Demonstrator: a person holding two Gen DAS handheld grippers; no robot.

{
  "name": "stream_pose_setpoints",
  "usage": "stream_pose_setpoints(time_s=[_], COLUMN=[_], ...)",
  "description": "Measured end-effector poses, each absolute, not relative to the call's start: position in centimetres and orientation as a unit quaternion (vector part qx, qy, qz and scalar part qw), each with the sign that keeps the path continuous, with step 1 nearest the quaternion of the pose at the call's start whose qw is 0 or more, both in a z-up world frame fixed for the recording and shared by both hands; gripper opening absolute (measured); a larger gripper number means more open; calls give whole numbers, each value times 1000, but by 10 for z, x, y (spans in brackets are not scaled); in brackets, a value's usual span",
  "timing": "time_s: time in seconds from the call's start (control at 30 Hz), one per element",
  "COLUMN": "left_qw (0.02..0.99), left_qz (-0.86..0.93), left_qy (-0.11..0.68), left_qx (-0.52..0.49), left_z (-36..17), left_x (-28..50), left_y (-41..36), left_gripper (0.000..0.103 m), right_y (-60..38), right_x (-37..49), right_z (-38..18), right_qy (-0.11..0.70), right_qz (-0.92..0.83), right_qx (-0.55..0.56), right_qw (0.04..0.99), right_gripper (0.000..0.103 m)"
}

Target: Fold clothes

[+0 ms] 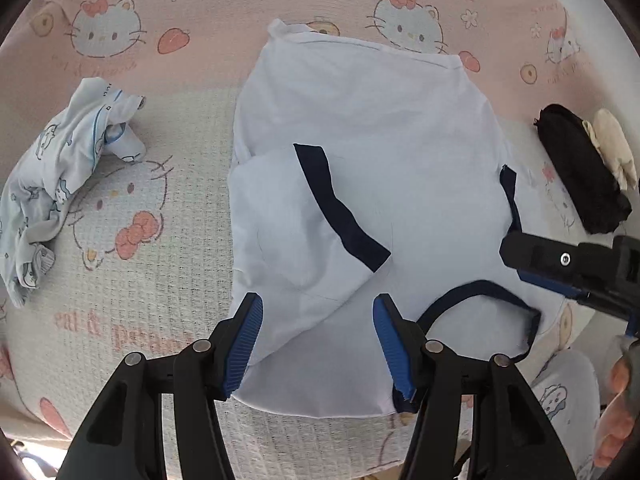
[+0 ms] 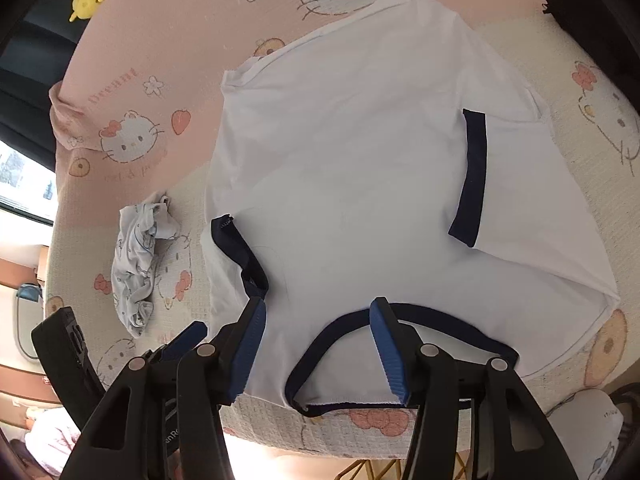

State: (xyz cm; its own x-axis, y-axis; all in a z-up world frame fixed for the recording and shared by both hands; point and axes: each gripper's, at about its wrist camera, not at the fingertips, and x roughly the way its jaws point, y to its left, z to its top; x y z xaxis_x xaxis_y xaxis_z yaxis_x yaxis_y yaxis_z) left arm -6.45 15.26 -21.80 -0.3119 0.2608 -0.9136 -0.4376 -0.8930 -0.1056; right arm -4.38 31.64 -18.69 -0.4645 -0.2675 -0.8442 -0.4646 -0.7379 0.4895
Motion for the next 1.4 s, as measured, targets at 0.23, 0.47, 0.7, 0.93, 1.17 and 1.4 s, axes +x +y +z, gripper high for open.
stream_pose_setpoints(time_s=[0.23, 0.47, 0.7, 0.93, 1.17, 1.4], left_qw=[216, 194, 177, 182, 181, 198], left_qz=[797, 799, 798, 797, 791, 791], left_qy=[82, 42, -9, -8, -1, 8], left_qx=[-558, -568, -575, -576, -585, -578], left_z=[-223, -229, -238, -249, -244, -228], left_x=[-69, -85, -91, -91, -94, -83], left_y=[124, 76, 54, 56, 49, 43], left_gripper=[55, 55, 55, 55, 55, 55], right_y=[299, 278, 268, 277, 275, 276], right_x=[-68, -91, -100, -99, -102, -90], right_z=[-194, -204, -215, -227, -237, -256], right_qy=[337, 364, 359, 403, 438, 529], right_qz=[773, 765, 755, 740, 726, 678], right_qx=[-534, -532, -548, -539, -530, -509], right_qw=[59, 3, 12, 13, -5, -36], right_gripper=[60, 60, 61, 61, 64, 65])
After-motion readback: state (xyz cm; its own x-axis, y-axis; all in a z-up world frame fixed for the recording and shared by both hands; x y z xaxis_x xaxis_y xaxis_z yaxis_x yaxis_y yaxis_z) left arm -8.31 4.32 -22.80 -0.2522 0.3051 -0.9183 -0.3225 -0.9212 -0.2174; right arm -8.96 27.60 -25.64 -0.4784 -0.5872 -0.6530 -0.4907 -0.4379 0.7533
